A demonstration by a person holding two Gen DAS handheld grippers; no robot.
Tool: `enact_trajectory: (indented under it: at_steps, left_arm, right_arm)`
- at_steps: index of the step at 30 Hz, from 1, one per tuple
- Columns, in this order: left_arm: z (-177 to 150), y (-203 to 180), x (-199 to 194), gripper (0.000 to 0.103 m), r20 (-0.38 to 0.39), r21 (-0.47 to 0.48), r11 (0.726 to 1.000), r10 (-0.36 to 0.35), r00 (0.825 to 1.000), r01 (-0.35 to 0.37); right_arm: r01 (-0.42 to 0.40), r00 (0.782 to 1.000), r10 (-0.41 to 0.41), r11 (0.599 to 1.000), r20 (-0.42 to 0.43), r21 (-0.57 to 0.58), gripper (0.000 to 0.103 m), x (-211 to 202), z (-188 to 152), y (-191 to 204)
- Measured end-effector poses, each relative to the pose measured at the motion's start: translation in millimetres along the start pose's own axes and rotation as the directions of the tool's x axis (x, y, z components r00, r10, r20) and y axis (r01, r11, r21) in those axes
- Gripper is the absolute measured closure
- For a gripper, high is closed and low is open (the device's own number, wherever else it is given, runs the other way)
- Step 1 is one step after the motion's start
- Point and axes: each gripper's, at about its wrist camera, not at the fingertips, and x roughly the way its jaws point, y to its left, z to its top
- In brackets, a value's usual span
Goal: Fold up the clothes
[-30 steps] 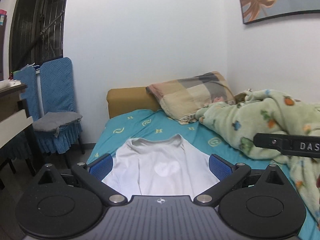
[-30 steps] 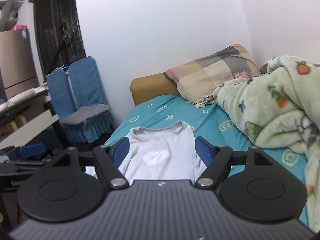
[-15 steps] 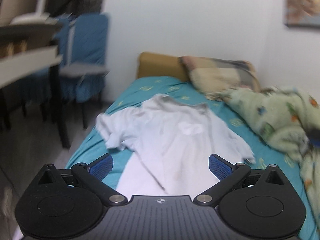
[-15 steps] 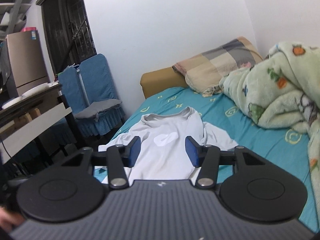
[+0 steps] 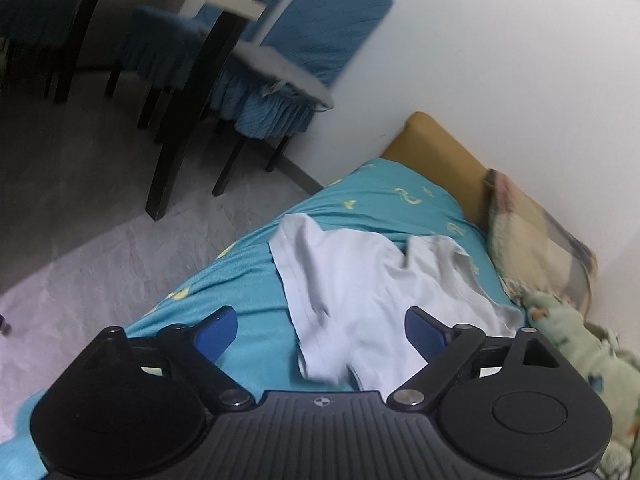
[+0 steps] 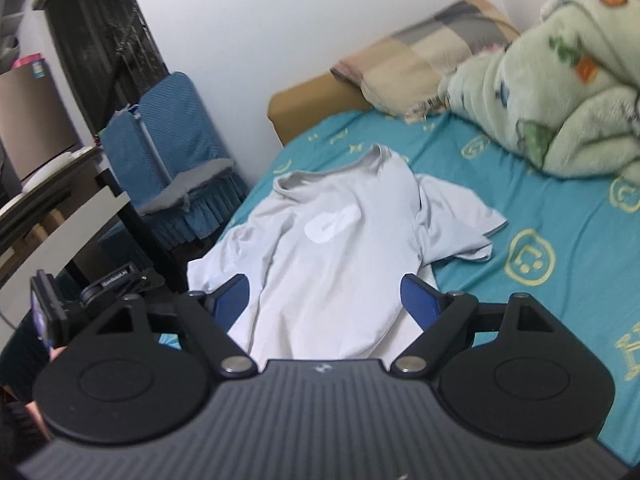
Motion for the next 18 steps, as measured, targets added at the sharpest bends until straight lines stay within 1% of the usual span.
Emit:
enact_trajectory:
  at_steps: [3,4,6,7,8,9,10,11,13,14,16,17,18]
  left_arm:
    - [9.7,5.8,43.8,0.019,-0.005,-0.015,1.0,-0.002,1.0,0.002]
    - [13.3,3.7,56.8,0.021,-0.01,-0.002,1.0,0.003,1.0,-0.003]
    - [21.6,-5.2,80.2,0.029,-0.026,0.059,0.998,0.03,0.999,-0.028]
    - [25.7,-9.6,91.9,0.041,-0.034,0.089,0.995,0.044,0.998,-0.04]
    - [29.9,-14.1,103.6,0.047,-0.041,0.119,0.991,0.057,0.998,-0.052]
    - [34.0,-18.5,115.3,0.058,-0.048,0.15,0.987,0.071,0.996,-0.064]
    - [38.1,-22.9,127.0,0.078,-0.054,0.18,0.981,0.086,0.995,-0.075]
    - [42.3,-27.4,138.7,0.096,-0.06,0.21,0.974,0.1,0.993,-0.085]
    - [61.1,-40.9,153.0,0.099,-0.065,0.282,0.954,0.127,0.99,-0.104]
    - [72.9,-49.0,157.2,0.099,-0.048,0.323,0.938,0.147,0.988,-0.124]
    - [97.6,-66.3,163.0,0.1,0.027,0.405,0.894,0.196,0.98,-0.189]
    - [109.9,-75.0,165.9,0.1,0.065,0.444,0.868,0.217,0.974,-0.223]
    - [119.9,-82.7,169.3,0.1,0.115,0.482,0.834,0.243,0.963,-0.268]
  right_arm:
    - [0.033,0.999,-0.033,0.999,-0.016,-0.011,0.019,24.0,-1.5,-4.9]
    - [0.046,0.999,-0.046,0.999,-0.023,-0.013,0.019,30.6,-2.7,-7.4]
    - [0.063,0.997,-0.063,0.998,-0.039,-0.002,0.019,41.3,-4.3,-11.8]
    - [0.072,0.996,-0.072,0.997,-0.048,0.003,0.019,46.6,-5.1,-14.0]
    - [0.082,0.995,-0.082,0.997,-0.052,0.003,0.019,51.2,-5.8,-15.5]
    - [0.093,0.994,-0.092,0.996,-0.055,0.003,0.019,55.7,-6.6,-16.9]
    - [0.103,0.993,-0.103,0.995,-0.059,0.002,0.019,60.2,-7.3,-18.4]
    - [0.119,0.991,-0.119,0.993,-0.059,0.0,0.019,64.2,-7.9,-18.7]
    - [0.168,0.985,-0.168,0.986,-0.041,0.004,0.02,68.6,-6.2,-18.9]
    - [0.181,0.983,-0.181,0.983,-0.01,0.003,0.02,68.6,-4.1,-18.9]
    - [0.217,0.975,-0.215,0.976,0.05,-0.023,0.02,69.7,0.6,-17.7]
    - [0.232,0.971,-0.229,0.972,0.071,-0.033,0.02,70.6,2.3,-16.7]
    - [0.239,0.968,-0.235,0.97,0.088,-0.038,0.02,71.6,3.1,-16.9]
